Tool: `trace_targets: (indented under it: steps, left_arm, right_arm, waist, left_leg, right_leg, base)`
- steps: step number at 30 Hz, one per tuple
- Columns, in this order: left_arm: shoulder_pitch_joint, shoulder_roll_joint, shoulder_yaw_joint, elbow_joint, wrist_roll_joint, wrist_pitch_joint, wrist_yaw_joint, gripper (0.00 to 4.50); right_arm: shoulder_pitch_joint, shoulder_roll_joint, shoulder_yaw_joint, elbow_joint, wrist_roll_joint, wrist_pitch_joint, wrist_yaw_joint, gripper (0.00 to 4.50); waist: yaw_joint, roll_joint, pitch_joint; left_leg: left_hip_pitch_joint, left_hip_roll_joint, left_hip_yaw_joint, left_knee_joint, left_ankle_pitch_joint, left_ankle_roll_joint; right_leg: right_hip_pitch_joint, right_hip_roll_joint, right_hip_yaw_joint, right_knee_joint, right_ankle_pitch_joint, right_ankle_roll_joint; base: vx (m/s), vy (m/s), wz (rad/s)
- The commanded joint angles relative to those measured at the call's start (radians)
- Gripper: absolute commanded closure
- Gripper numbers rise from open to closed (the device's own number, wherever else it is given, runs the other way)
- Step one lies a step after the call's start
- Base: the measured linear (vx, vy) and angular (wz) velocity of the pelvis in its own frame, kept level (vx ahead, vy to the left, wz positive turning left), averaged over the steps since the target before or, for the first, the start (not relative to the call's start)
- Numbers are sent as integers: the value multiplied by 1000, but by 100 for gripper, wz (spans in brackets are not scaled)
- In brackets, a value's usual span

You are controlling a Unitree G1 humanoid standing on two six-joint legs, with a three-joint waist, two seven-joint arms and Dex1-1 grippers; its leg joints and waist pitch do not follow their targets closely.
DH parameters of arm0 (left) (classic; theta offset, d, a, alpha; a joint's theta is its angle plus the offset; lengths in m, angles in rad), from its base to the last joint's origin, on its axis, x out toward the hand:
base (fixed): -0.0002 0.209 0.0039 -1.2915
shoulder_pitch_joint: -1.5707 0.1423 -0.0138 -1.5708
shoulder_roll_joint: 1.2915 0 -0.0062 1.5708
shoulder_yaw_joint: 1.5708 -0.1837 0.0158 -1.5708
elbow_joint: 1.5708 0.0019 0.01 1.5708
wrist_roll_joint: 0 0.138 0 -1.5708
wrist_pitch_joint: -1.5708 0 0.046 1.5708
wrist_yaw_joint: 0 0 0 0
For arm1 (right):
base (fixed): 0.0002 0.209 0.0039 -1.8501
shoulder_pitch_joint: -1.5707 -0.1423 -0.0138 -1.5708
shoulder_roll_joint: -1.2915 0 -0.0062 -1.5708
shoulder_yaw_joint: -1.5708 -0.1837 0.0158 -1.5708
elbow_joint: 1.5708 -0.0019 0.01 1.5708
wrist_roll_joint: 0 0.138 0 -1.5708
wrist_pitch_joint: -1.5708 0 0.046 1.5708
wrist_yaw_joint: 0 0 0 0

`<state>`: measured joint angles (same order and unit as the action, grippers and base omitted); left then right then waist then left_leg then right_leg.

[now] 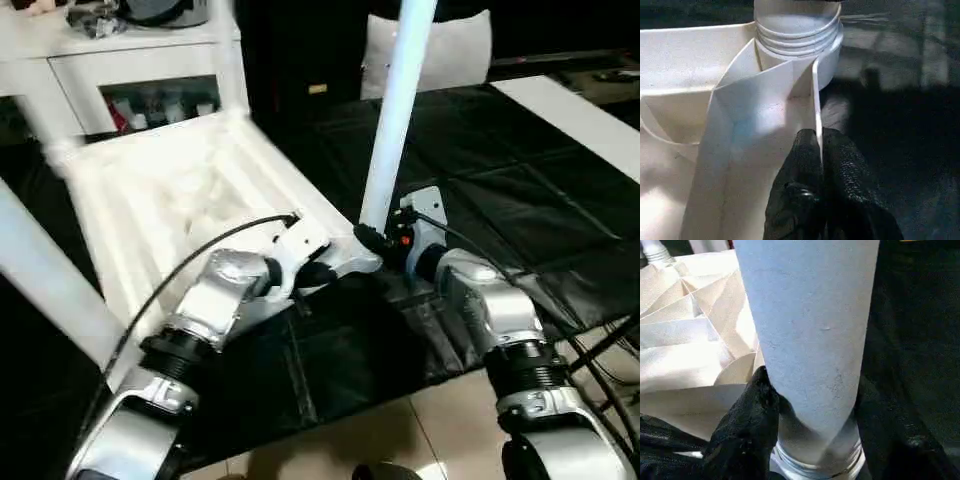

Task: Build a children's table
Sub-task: Rotate leg to tighten

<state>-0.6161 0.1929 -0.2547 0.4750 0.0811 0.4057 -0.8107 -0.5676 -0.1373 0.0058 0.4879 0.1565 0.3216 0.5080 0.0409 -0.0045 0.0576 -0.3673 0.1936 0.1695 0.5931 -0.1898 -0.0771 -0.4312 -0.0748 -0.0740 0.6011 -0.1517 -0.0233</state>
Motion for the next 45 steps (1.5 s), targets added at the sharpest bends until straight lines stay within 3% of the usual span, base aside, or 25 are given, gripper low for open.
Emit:
trace_targets:
  steps: [1, 3, 5, 12, 14, 18, 21, 23, 27, 31, 34, 35, 39, 45]
  left_arm:
    - [-19, -14, -32, -67, -20, -41, -37, 450]
    - [-15, -1, -35, -67, -10, -49, -43, 450]
    - [-9, 37, -49, -54, 4, -90, -76, 450]
    - [1, 132, -92, -34, 5, -207, -229, 450]
    - [-1, 158, -108, -18, 12, -260, -266, 450]
    - [-10, 192, -128, 8, 4, -339, -338, 450]
    - [-15, 233, -153, 11, -23, -411, -475, 450]
    - [-14, 244, -162, 7, -34, -434, -523, 450]
    - [-17, 256, -182, -2, -37, -461, -571, 450]
    - [-20, 260, -192, -5, -35, -484, -595, 450]
    - [-24, 256, -190, 3, -41, -500, -614, 450]
    - [-25, 255, -190, 5, -42, -502, -618, 450]
    - [-30, 251, -194, 13, -43, -510, -618, 450]
    - [-20, 244, -175, 12, -53, -470, -599, 450]
  right_arm:
    - [12, 11, -9, -7, 12, 19, 17, 183]
    - [22, -1, -8, -18, 14, 11, 36, 167]
    - [45, -45, -3, -32, 31, -20, 97, 142]
    - [91, -175, 33, -95, 63, -54, 340, 99]
    - [98, -208, 49, -106, 52, -66, 392, 64]
    - [103, -267, 81, -119, 49, -78, 491, 54]
    - [111, -346, 125, -157, 97, -53, 696, 54]
    - [110, -362, 136, -160, 113, -49, 759, 71]
    - [103, -372, 151, -151, 125, -35, 822, 106]
    - [106, -368, 171, -169, 142, -8, 853, 122]
    - [109, -366, 184, -183, 158, 4, 883, 159]
    - [109, -363, 186, -185, 160, 9, 889, 159]
    - [108, -356, 193, -184, 164, 30, 906, 206]
    - [122, -347, 181, -211, 198, 73, 907, 235]
  waist:
    - [12, -1, -88]
    - [25, 7, -87]
    - [34, 6, -83]
    - [50, 3, -77]
    - [53, 3, -76]
    - [55, 2, -77]
    - [66, 2, -78]
    - [74, 5, -80]
    - [83, 6, -80]
    - [90, 3, -78]
    - [91, 2, -78]
    - [92, -6, -77]
    - [94, -4, -79]
    - [95, -4, -78]
  left_leg:
    - [-4, 19, 0, -49, -33, 105]
    - [1, 23, 0, -48, -28, 115]
    - [3, 25, 0, -52, -75, 104]
    - [6, 24, 0, -57, -153, 64]
    - [6, 25, -1, -58, -163, 59]
    - [8, 25, -1, -57, -169, 51]
    - [6, 29, 0, -55, -159, 67]
    - [6, 32, 1, -52, -147, 78]
    - [8, 34, 1, -53, -154, 68]
    - [8, 33, 1, -55, -172, 51]
    - [7, 32, -1, -56, -174, 42]
    - [7, 33, -1, -56, -169, 44]
    - [7, 33, 0, -54, -156, 45]
    - [6, 31, 0, -54, -160, 39]
  right_leg:
    - [83, -53, 43, -49, -61, -241]
    - [77, -54, 43, -45, -29, -260]
    - [78, -56, 42, -49, -68, -258]
    - [77, -58, 43, -65, -210, -197]
    - [75, -59, 43, -67, -232, -186]
    - [74, -58, 42, -69, -254, -184]
    - [76, -58, 43, -63, -219, -193]
    - [73, -58, 43, -57, -176, -216]
    - [72, -60, 42, -56, -189, -226]
    - [73, -62, 43, -61, -236, -209]
    - [73, -62, 43, -64, -275, -186]
    - [72, -62, 43, -63, -281, -183]
    - [69, -61, 43, -63, -278, -181]
    - [69, -62, 44, -64, -290, -173]
  base:
    - [0, 0, 0]
    - [0, 0, 0]
    - [0, 0, 0]
    - [0, 0, 0]
    - [0, 0, 0]
    - [0, 0, 0]
    - [0, 0, 0]
    - [0, 0, 0]
    - [0, 0, 0]
    - [0, 0, 0]
    - [0, 0, 0]
    - [0, 0, 0]
    - [0, 0, 0]
    - [0, 0, 0]
